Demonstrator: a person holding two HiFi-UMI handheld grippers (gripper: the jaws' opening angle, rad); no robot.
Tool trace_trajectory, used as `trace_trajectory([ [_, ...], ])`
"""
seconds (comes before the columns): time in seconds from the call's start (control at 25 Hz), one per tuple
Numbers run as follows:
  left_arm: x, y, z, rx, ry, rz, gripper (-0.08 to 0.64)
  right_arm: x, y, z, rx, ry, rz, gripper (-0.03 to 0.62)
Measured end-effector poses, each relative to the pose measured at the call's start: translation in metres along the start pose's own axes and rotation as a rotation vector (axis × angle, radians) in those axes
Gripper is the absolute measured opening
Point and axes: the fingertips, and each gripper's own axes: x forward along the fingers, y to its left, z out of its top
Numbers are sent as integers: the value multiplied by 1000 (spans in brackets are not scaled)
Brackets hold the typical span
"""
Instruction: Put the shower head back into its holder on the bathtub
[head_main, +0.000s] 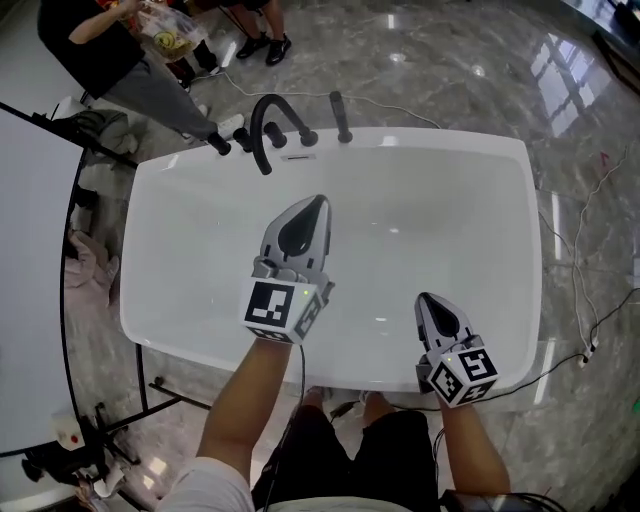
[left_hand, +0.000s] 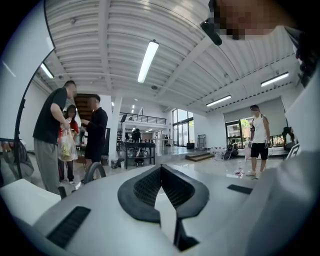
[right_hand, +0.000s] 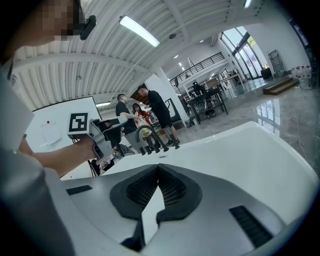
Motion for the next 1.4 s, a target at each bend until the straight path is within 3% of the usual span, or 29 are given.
trace_trajectory([
  [0.36, -108, -7, 38, 44, 66, 49, 18, -41, 66, 11, -38, 6, 44, 11],
  [0.68, -186, -18, 58, 40, 99, -20, 18, -81, 119, 8, -52, 7, -2, 11],
  [1.04, -312, -9, 106, 0, 33, -7, 18, -124, 229, 32, -168, -74, 1, 12],
  [1.4, -437, -38, 157, -21, -77, -51, 18, -203, 332, 34, -296, -148, 5, 11],
])
